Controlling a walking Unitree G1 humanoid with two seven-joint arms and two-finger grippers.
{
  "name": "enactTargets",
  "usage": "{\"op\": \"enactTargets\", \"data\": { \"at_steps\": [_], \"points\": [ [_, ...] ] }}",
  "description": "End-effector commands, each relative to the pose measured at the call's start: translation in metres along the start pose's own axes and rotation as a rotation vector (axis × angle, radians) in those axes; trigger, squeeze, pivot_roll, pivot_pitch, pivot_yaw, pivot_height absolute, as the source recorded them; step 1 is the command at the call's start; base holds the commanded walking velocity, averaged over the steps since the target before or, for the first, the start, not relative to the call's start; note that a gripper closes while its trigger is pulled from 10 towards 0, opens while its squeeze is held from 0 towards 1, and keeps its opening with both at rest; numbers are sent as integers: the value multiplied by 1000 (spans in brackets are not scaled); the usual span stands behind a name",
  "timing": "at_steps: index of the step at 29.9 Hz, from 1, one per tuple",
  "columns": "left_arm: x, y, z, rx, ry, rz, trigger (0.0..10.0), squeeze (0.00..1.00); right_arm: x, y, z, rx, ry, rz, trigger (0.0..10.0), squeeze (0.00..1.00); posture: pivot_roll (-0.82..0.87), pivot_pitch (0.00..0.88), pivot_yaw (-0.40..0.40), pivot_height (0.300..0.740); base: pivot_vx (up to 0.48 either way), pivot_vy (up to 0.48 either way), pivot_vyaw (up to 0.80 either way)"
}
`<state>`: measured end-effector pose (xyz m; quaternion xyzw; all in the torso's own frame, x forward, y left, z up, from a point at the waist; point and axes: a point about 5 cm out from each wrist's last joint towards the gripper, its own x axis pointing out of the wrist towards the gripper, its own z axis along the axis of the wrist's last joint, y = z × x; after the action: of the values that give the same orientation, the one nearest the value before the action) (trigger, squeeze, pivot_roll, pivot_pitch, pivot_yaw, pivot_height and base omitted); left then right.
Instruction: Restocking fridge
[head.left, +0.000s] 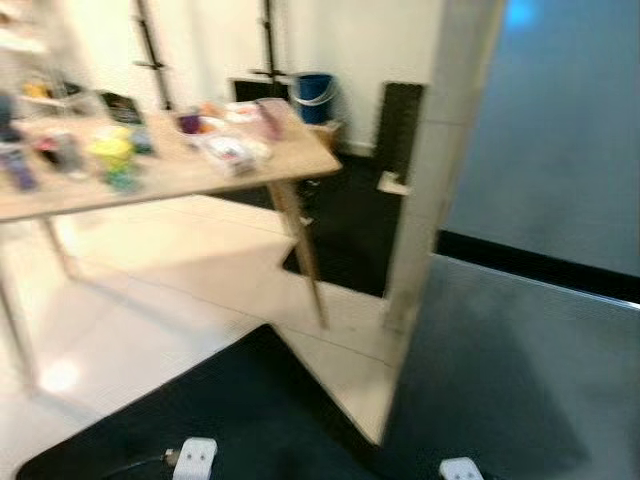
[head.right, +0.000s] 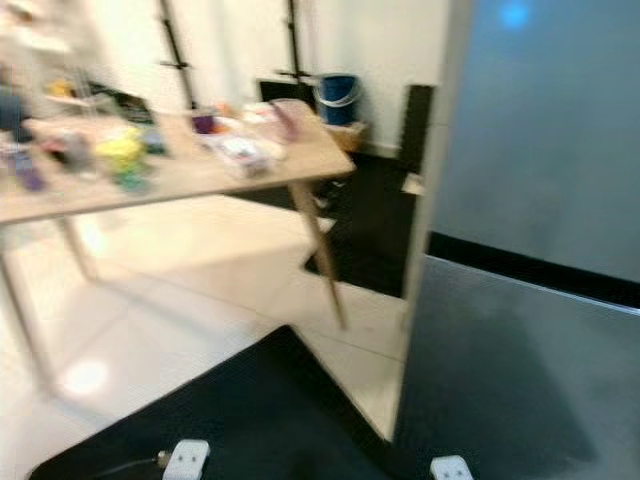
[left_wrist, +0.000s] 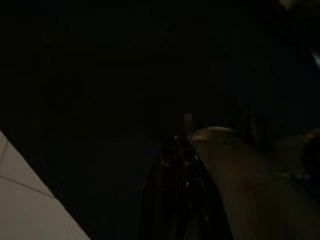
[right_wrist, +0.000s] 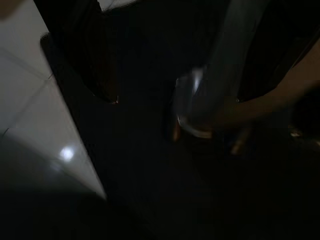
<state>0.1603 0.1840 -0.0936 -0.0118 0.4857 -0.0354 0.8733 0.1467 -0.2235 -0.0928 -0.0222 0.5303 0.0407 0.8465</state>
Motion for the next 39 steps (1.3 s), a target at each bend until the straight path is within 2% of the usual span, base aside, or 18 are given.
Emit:
{"op": "enactTargets", "data": {
  "at_steps": [1, 12, 17, 28, 39],
  "points": [
    [-1, 4, -1, -3, 4, 14, 10000, 0, 1, 5, -1, -4, 5, 13, 10000, 0, -41, 0, 1, 740, 0, 0, 788],
    [-1, 2, -5, 36, 29, 2, 10000, 0, 1, 5, 0, -1, 2, 11, 10000, 0, -40, 0, 7, 740, 0, 0, 788],
    [-1, -1, -8, 32, 36, -5, 10000, 0, 2, 9, 0, -13, 8, 24, 10000, 0, -35, 0, 0, 740, 0, 0, 793],
    [0, -6, -9, 35, 38, -16, 10000, 0, 2, 7, 2, -17, 6, 17, 10000, 0, -31, 0, -11, 740, 0, 0, 770],
    [1, -8, -6, 18, 33, -42, 10000, 0, 1, 4, -1, -27, 16, -2, 10000, 0, -26, 0, -15, 740, 0, 0, 0]
  ]
}}
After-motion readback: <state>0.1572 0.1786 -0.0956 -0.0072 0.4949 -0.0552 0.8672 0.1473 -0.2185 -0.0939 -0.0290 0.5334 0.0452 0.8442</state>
